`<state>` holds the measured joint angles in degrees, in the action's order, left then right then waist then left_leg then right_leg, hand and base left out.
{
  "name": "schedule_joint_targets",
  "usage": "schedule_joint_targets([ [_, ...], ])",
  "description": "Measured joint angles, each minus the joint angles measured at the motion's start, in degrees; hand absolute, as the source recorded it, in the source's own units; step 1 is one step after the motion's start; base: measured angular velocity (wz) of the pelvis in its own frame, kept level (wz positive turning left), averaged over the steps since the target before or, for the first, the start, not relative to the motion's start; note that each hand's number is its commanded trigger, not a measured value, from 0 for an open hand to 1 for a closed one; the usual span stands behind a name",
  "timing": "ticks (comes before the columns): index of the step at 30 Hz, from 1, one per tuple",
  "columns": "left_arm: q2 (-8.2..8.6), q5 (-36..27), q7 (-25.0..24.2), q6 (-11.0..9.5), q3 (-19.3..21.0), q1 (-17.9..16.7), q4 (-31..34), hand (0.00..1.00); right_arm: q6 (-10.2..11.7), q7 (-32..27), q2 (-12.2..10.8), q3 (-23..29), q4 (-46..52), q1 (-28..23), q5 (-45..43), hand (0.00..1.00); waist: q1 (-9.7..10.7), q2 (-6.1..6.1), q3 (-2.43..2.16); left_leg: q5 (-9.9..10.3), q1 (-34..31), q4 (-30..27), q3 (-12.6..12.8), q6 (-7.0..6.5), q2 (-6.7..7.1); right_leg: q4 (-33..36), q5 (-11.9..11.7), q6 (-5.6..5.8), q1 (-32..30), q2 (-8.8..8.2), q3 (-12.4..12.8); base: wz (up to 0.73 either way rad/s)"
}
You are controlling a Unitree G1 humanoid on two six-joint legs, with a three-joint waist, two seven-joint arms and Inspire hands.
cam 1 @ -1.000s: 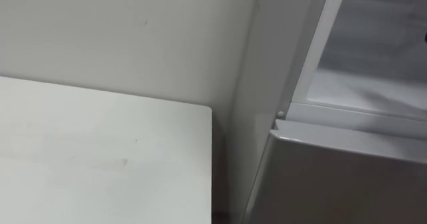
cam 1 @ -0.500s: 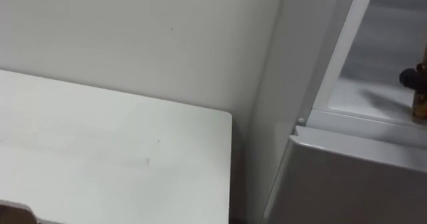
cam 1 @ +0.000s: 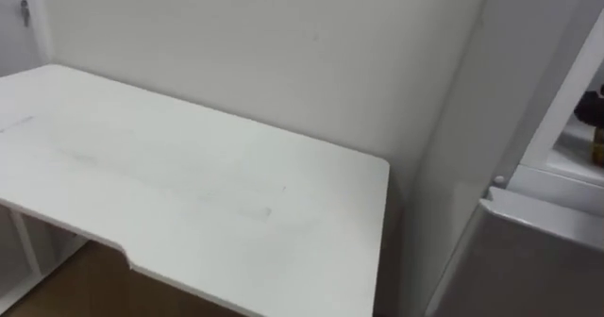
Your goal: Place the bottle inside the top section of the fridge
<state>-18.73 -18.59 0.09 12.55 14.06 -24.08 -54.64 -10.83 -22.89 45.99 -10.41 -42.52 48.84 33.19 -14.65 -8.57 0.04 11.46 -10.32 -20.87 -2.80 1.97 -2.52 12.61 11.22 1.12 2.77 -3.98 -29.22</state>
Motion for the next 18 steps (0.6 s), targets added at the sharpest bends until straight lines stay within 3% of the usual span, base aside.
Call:
schedule_joint_targets([
  [2,-0.03,0.09,0.52,0.08,-0.84,0.2,0.02,0.0,1.25,-0.25,0.01,-0.74,-0.16,0.03,-0.04,0.0,0.08,0.01,0.02,-0.2,-1.17,-0.42,-0.59,0.3,0.0,0.0,-0.23,-0.38,-0.8,0.16,-0.55,0.1],
  [4,-0.04,0.14,0.39,0.55,-1.06,0.96,-0.3,0.0,2.57,-0.18,-0.27,-0.63,-0.65,-0.17,-0.1,0.0,0.01,0.39,0.36,-0.33,-1.72,-0.96,-0.67,0.57,-0.28,-0.04,-0.49,-0.81,-1.03,0.44,-0.66,0.04],
  [7,-0.19,0.11,-0.03,0.17,-1.44,1.26,-0.33,0.0,3.17,0.77,-1.34,-0.5,-2.09,-0.4,0.25,0.0,0.14,0.6,0.51,-0.72,-2.87,-1.4,-0.64,0.82,-0.79,0.02,-0.83,-1.33,-2.02,0.89,-0.62,-0.03],
  [10,-0.45,0.11,-1.21,0.08,-1.87,1.85,-0.5,0.0,4.1,1.91,-1.39,-0.62,-2.33,-0.5,-0.54,0.0,-0.07,1.12,0.86,-1.03,-3.07,-1.7,-0.57,0.9,-0.92,-0.35,-0.39,-1.2,-2.81,1.09,0.21,-0.03],
  [18,-1.25,0.05,-2.0,-1.18,-1.9,2.12,-0.36,0.0,5.39,4.79,-1.5,-0.94,-2.35,-0.66,-0.72,0.0,0.08,0.92,0.72,-1.85,-1.64,-0.34,0.15,0.56,-0.84,-0.98,-0.99,-1.72,-2.31,1.08,0.93,-0.04],
])
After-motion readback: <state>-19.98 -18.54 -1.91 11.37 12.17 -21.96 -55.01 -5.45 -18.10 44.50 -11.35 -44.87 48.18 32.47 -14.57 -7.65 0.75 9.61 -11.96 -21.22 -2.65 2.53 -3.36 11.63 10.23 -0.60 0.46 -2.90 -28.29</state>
